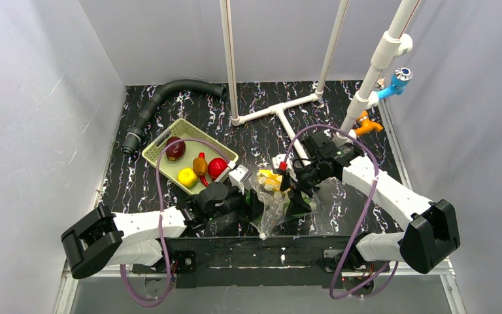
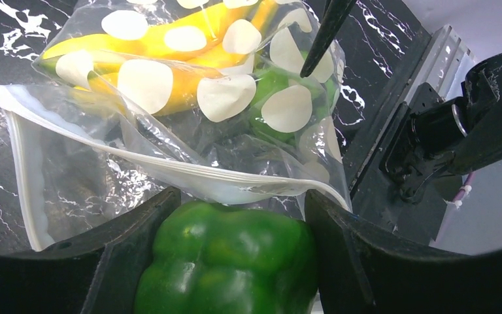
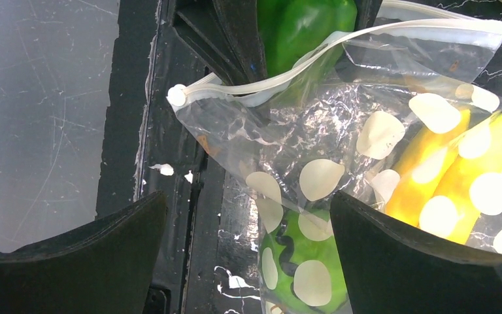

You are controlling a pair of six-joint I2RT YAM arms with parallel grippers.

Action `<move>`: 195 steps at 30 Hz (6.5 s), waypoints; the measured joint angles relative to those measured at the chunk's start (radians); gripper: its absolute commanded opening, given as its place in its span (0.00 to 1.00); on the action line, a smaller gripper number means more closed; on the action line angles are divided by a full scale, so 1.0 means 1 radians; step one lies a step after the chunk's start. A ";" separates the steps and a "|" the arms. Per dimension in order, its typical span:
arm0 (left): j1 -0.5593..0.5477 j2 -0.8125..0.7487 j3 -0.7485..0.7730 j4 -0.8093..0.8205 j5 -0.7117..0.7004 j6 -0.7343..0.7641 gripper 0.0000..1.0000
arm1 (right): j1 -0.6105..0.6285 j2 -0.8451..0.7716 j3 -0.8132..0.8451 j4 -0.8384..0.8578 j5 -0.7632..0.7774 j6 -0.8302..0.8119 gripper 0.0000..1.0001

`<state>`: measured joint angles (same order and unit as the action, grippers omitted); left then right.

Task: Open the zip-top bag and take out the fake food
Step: Pick up the fake vegetable from the zipper food storage bag, then place the fake vegetable in the bin, then pick up the fake fruit from the zipper food storage bag.

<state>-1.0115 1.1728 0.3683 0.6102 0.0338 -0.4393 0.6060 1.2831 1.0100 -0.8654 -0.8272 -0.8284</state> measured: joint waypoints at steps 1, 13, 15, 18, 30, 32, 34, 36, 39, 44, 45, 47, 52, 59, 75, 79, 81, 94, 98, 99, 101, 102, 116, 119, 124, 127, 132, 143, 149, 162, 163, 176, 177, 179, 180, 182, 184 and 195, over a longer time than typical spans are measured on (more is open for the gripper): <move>0.000 -0.003 0.000 -0.006 0.004 -0.004 0.00 | 0.002 0.000 -0.001 0.000 0.000 -0.003 1.00; 0.001 -0.067 0.001 -0.114 0.036 -0.018 0.00 | 0.024 0.000 -0.034 0.036 0.023 -0.007 1.00; 0.002 -0.096 0.001 -0.142 0.038 -0.018 0.00 | 0.025 0.000 -0.045 0.041 0.032 -0.006 1.00; 0.003 -0.141 0.001 -0.175 0.039 -0.017 0.00 | 0.025 0.000 -0.051 0.055 0.041 -0.001 1.00; 0.029 -0.297 0.005 -0.352 0.038 -0.019 0.00 | 0.025 0.000 -0.053 0.069 0.047 0.014 1.00; 0.045 -0.325 0.019 -0.404 0.037 -0.023 0.00 | 0.024 0.000 -0.053 0.070 0.047 0.014 1.00; 0.074 -0.351 0.047 -0.470 0.035 -0.027 0.00 | 0.024 0.000 -0.053 0.072 0.047 0.014 1.00; 0.114 -0.372 0.085 -0.542 0.033 -0.026 0.00 | 0.024 0.000 -0.053 0.072 0.047 0.014 1.00; 0.184 -0.403 0.139 -0.635 0.025 -0.024 0.00 | 0.024 0.000 -0.053 0.072 0.047 0.014 1.00; 0.322 -0.441 0.212 -0.774 -0.009 -0.006 0.00 | 0.019 -0.008 -0.053 0.077 0.047 0.017 1.00; 0.350 -0.443 0.224 -0.799 -0.018 -0.002 0.00 | 0.017 -0.013 -0.055 0.078 0.046 0.018 1.00; 0.411 -0.444 0.245 -0.840 -0.031 0.007 0.00 | 0.014 -0.021 -0.058 0.080 0.046 0.018 1.00; 0.584 -0.429 0.279 -0.897 -0.024 0.029 0.00 | 0.010 -0.024 -0.058 0.081 0.046 0.018 1.00; 0.777 -0.322 0.310 -0.902 0.021 0.035 0.00 | 0.009 -0.025 -0.058 0.081 0.046 0.018 1.00; 0.880 -0.163 0.344 -0.853 0.035 0.043 0.00 | 0.003 -0.025 -0.058 0.081 0.039 0.018 1.00; 0.893 -0.140 0.348 -0.844 0.040 0.047 0.00 | 0.003 -0.025 -0.058 0.081 0.039 0.018 1.00; 0.899 -0.131 0.348 -0.842 0.043 0.047 0.00 | 0.003 -0.025 -0.058 0.081 0.039 0.018 1.00; 0.924 -0.086 0.355 -0.832 0.069 0.051 0.01 | 0.003 -0.025 -0.058 0.081 0.039 0.018 1.00; 0.926 -0.069 0.359 -0.827 0.077 0.054 0.01 | 0.003 -0.025 -0.058 0.081 0.038 0.018 1.00; 0.927 -0.065 0.360 -0.826 0.080 0.054 0.02 | 0.003 -0.025 -0.058 0.081 0.038 0.018 1.00; 0.928 -0.060 0.362 -0.825 0.082 0.054 0.03 | 0.003 -0.025 -0.058 0.081 0.038 0.018 1.00; 0.930 -0.057 0.364 -0.825 0.084 0.054 0.04 | 0.003 -0.025 -0.058 0.081 0.038 0.018 1.00; 0.955 0.083 0.447 -0.820 0.098 0.058 0.75 | 0.003 -0.025 -0.058 0.081 0.031 0.018 1.00; 0.964 0.138 0.503 -0.821 0.101 0.063 0.98 | 0.003 -0.025 -0.058 0.081 0.031 0.018 1.00; 0.970 0.168 0.557 -0.836 0.103 0.077 0.98 | 0.003 -0.025 -0.058 0.080 0.031 0.018 1.00; 0.970 0.136 0.556 -0.865 0.105 0.087 0.98 | 0.003 -0.025 -0.058 0.080 0.027 0.018 1.00; 0.982 -0.144 0.484 -0.866 0.205 0.068 0.98 | 0.002 -0.028 -0.060 0.080 0.020 0.017 1.00; 0.734 -0.501 0.152 -0.847 0.553 -0.188 0.83 | -0.128 -0.152 -0.115 0.046 0.150 -0.112 1.00; 0.511 -0.484 0.098 -0.759 0.486 -0.270 0.61 | -0.178 -0.203 -0.168 0.029 0.226 -0.172 1.00; 0.305 -0.168 0.051 -0.532 0.377 -0.340 0.50 | -0.096 -0.118 -0.259 0.085 0.330 -0.216 0.73; 0.290 -0.140 0.051 -0.512 0.371 -0.345 0.50 | -0.087 -0.103 -0.263 0.097 0.346 -0.219 0.71; 0.215 -0.002 0.061 -0.396 0.317 -0.354 0.50 | -0.036 -0.053 -0.288 0.222 0.404 -0.155 0.11; 0.215 -0.046 0.067 -0.429 0.303 -0.345 0.52 | -0.036 -0.048 -0.288 0.234 0.401 -0.140 0.07; 0.216 -0.155 0.081 -0.505 0.272 -0.325 0.60 | -0.036 -0.036 -0.288 0.254 0.395 -0.116 0.01; 0.216 -0.212 0.091 -0.543 0.259 -0.312 0.64 | -0.036 -0.029 -0.288 0.264 0.392 -0.101 0.01; 0.216 -0.294 0.103 -0.591 0.245 -0.296 0.66 | -0.036 -0.018 -0.288 0.278 0.380 -0.076 0.01; 0.216 -0.351 0.103 -0.613 0.245 -0.278 0.65 | -0.036 -0.010 -0.288 0.290 0.364 -0.052 0.01; 0.201 -0.121 0.042 -0.380 0.304 -0.182 0.53 | -0.035 0.037 -0.280 0.321 0.300 0.024 0.01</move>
<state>-0.8108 1.0519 0.4103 0.2302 0.3378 -0.6212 0.5709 1.3197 0.7303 -0.5446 -0.5274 -0.8043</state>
